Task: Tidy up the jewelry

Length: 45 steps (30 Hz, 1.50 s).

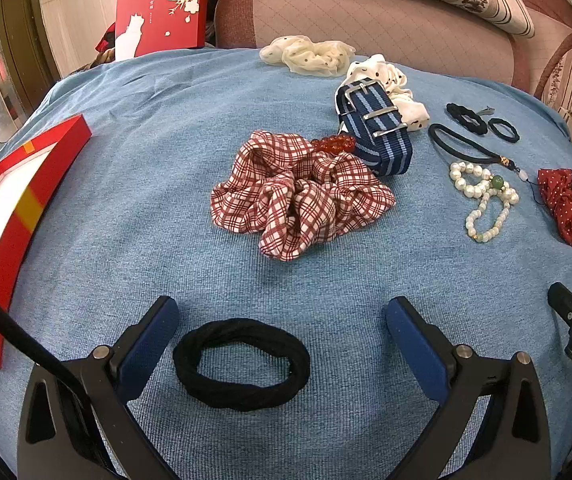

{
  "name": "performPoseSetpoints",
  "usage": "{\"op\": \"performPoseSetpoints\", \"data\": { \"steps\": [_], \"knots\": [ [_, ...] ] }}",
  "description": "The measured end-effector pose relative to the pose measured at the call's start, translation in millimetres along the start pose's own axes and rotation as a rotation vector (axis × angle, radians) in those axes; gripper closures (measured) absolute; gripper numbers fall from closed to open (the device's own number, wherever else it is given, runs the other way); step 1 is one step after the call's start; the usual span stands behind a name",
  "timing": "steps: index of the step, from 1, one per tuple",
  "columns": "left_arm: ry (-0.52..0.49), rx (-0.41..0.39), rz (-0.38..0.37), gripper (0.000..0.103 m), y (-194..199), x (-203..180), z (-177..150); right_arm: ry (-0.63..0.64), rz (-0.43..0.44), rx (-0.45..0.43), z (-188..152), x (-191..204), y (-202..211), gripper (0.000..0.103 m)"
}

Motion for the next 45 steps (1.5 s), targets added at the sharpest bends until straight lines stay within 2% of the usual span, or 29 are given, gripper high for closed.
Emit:
{"op": "performPoseSetpoints", "data": {
  "steps": [13,20,29,34,38,45],
  "knots": [
    [0.001,-0.001,-0.002,0.0,1,2,0,-0.002,-0.002,0.008,-2,0,1,0.0],
    [0.003,-0.001,0.0,0.0,4,2,1,-0.017,0.042,0.036,-9,1,7,0.0],
    [-0.04,0.063,-0.06,0.0,2,6,-6,-0.012,0.049,0.048,-12,7,9,0.0],
    [-0.092,0.121,-0.07,0.0,9,6,-18,-0.009,0.056,0.068,-17,8,11,0.0],
    [-0.106,0.154,-0.061,0.0,17,9,-29,-0.015,0.027,0.092,-24,10,16,0.0],
    [-0.067,0.142,-0.12,0.0,42,22,-43,-0.036,0.017,0.072,-39,14,37,0.0]
  ]
}}
Point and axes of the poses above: each gripper's, at about its wrist camera, not at the fingertips, and y roughly against the way its jaws point, x to its left, z to its top, the point moved 9 cm from there along -y, roughly the way its jaws point, and after that the axes turned 15 degrees about y, right-handed, at the moved point
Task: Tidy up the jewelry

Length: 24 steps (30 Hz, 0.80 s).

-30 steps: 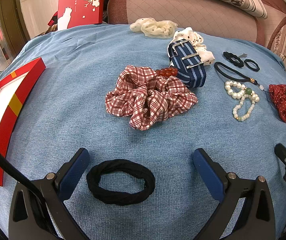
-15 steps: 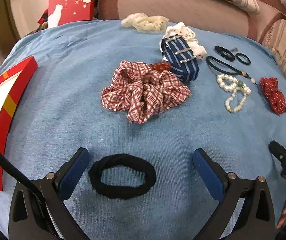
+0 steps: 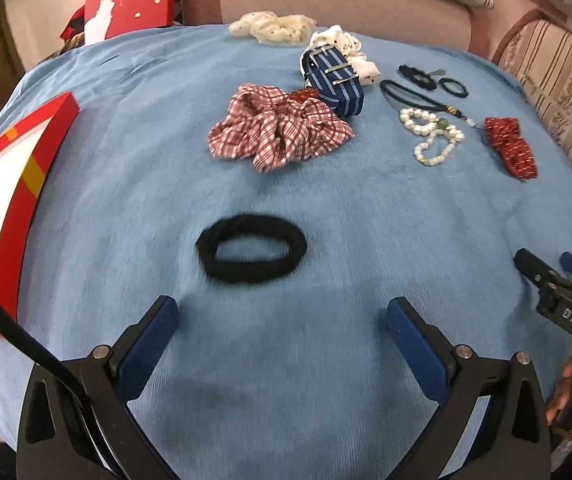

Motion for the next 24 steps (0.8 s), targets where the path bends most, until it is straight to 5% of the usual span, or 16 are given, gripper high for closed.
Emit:
{"op": "performPoseSetpoints", "data": {
  "steps": [6,24],
  "knots": [
    [0.119,-0.06,-0.025,0.0,35,25,-8,-0.009,-0.021,0.006,-8,1,18,0.0],
    [0.202,-0.482,0.089,0.0,176,69,33,-0.007,0.013,-0.287,38,28,144,0.0]
  ]
}}
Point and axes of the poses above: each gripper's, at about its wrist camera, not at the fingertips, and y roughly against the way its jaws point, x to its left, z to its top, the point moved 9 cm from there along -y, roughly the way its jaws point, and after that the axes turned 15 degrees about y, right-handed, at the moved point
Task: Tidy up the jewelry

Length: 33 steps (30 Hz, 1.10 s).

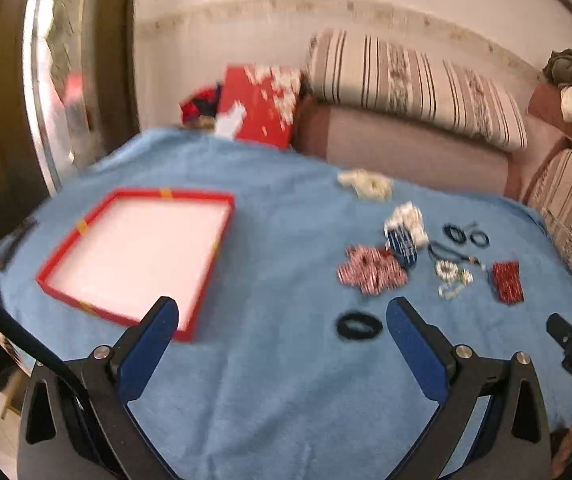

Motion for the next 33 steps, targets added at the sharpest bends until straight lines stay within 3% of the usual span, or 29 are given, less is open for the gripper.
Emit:
{"op": "performPoseSetpoints", "data": {
  "steps": [11,17,26,33],
  "knots": [
    [-0.079,-0.142,-0.065,0.0,36,-26,33,0.114,-0.078,-0.074,47,-20,28,0.0],
    [-0.1,-0.117,-0.083,0.0,25,-38,40,0.152,-0.114,-0.089,66,-28,28,0.0],
    [-0.185,-0.147,-0.031,0.0,5,-54,49,0.157,-0.129,-0.049,53,-36,5,0.0],
    [-0.219,-0.075,-0.029,0.0,-27,-68,44,0.171,-0.132,-0.026,56,-33,-18,0.0]
  ]
}}
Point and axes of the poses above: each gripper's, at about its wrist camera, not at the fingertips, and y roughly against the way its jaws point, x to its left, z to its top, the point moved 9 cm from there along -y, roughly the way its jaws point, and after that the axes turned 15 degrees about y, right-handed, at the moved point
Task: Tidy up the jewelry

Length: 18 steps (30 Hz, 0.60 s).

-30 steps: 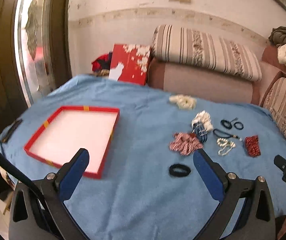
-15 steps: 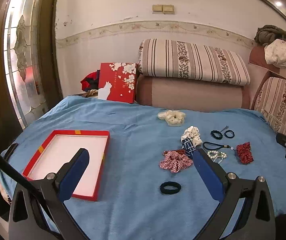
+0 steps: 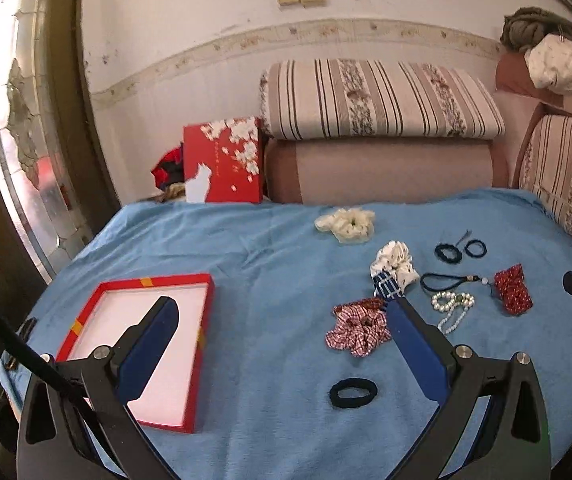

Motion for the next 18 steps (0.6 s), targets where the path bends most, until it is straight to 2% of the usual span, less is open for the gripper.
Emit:
{"op": "performPoseSetpoints", "data": {
  "steps": [7,18],
  "knots": [
    [-0.004,0.082,0.009,0.0,-41,-4,-8,0.003,0.017,0.003,11,8,-25,0.0],
    [-0.057,0.151,0.007,0.0,-104,-24,-16,-0.068,0.024,0.047,9,-3,-85,0.0]
  ]
}}
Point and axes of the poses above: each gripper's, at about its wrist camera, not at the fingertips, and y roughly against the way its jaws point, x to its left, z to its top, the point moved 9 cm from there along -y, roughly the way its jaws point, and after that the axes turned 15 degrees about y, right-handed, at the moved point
